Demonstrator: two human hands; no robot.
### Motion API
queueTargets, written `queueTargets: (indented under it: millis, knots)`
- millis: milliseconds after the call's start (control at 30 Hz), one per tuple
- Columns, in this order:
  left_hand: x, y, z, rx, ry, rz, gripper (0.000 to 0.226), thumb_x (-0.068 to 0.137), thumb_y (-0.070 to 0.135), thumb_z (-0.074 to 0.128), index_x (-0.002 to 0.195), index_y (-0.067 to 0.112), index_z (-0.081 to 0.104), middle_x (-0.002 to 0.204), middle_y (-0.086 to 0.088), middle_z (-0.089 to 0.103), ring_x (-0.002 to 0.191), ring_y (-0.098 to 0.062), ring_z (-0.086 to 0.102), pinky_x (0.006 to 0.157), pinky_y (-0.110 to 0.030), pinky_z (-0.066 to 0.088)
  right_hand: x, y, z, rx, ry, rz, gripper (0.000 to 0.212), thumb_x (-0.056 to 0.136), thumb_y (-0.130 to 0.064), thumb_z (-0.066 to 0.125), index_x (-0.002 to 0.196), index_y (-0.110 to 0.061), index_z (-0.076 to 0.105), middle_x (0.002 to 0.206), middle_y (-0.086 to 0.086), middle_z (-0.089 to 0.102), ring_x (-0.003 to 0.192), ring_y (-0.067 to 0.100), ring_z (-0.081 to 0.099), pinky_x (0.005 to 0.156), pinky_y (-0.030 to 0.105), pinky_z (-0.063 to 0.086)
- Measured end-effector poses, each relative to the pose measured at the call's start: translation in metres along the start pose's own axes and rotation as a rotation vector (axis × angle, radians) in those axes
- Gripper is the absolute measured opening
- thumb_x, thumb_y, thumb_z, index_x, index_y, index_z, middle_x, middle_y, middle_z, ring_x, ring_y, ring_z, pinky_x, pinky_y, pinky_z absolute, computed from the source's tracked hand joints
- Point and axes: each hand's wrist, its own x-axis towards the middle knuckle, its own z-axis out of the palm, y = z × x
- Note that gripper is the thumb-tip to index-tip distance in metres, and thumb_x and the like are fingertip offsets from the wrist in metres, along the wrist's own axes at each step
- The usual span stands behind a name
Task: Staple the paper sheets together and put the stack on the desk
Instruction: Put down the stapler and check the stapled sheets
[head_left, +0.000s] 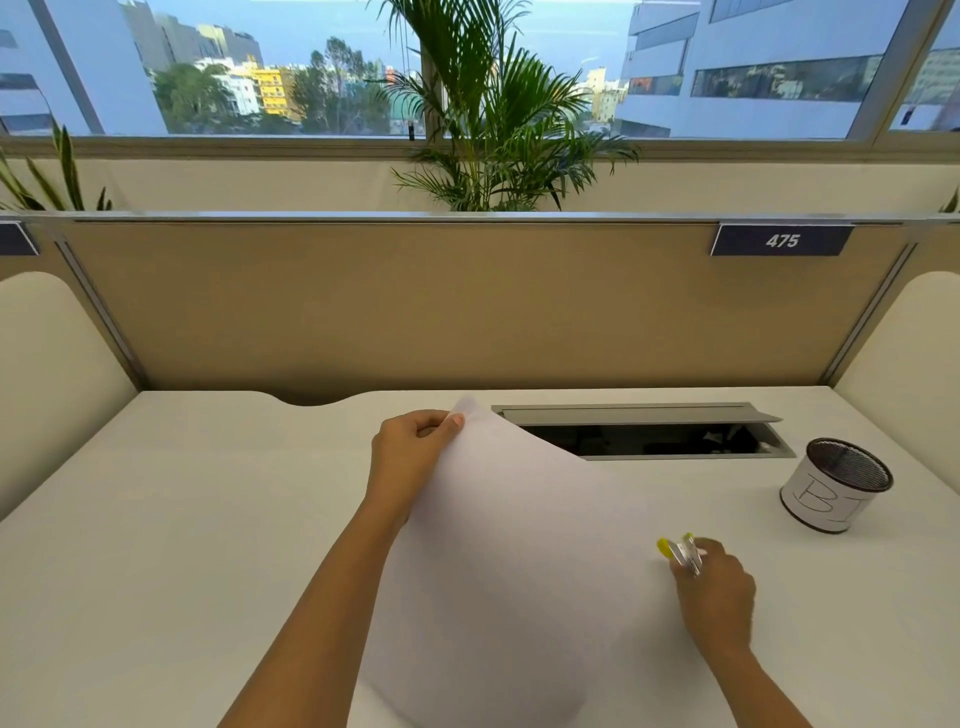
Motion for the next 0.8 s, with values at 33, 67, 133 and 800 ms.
queueTargets:
  millis: [33, 67, 133, 800]
  knots:
    - [0.000, 0.001, 0.000, -0.013, 0.011, 0.004, 0.016, 0.087, 0.030, 0.062, 0.093, 0.019, 0.072, 0.090, 0.011, 0.068, 0.089, -0.007, 0.061, 0.073, -0.021, 0.044, -0.003, 0.006, 0.001, -0.029, 0.015, 0.014, 0.034, 0.080, -0.016, 0.070, 0.107, 0.003, 0.062, 0.088, 0.028, 0.064, 0.085, 0.045, 0.057, 0.071, 0.043, 0.043]
    - [0.000, 0.001, -0.001, -0.025, 0.022, 0.008, 0.016, 0.088, 0.030, 0.062, 0.093, 0.019, 0.072, 0.089, 0.012, 0.068, 0.088, -0.007, 0.061, 0.073, -0.021, 0.044, -0.007, 0.010, 0.000, -0.050, 0.029, 0.032, 0.035, 0.080, -0.017, 0.070, 0.108, 0.004, 0.061, 0.090, 0.028, 0.062, 0.087, 0.045, 0.056, 0.069, 0.043, 0.043]
    - [0.000, 0.003, -0.002, -0.056, 0.038, 0.010, 0.017, 0.087, 0.030, 0.063, 0.094, 0.018, 0.072, 0.091, 0.010, 0.069, 0.089, -0.008, 0.062, 0.076, -0.023, 0.045, -0.012, 0.017, 0.000, -0.092, 0.032, 0.039, 0.037, 0.081, -0.016, 0.070, 0.110, 0.005, 0.059, 0.094, 0.029, 0.060, 0.090, 0.045, 0.053, 0.068, 0.043, 0.044]
    - [-0.007, 0.028, -0.010, -0.305, 0.128, 0.032, 0.012, 0.084, 0.031, 0.066, 0.089, 0.021, 0.071, 0.093, 0.003, 0.071, 0.089, -0.016, 0.062, 0.080, -0.030, 0.049, -0.037, -0.096, -0.086, 0.903, -0.689, -0.325, 0.082, 0.054, -0.079, 0.061, 0.120, -0.032, 0.053, 0.114, -0.018, 0.068, 0.105, 0.000, 0.064, 0.079, 0.011, 0.051]
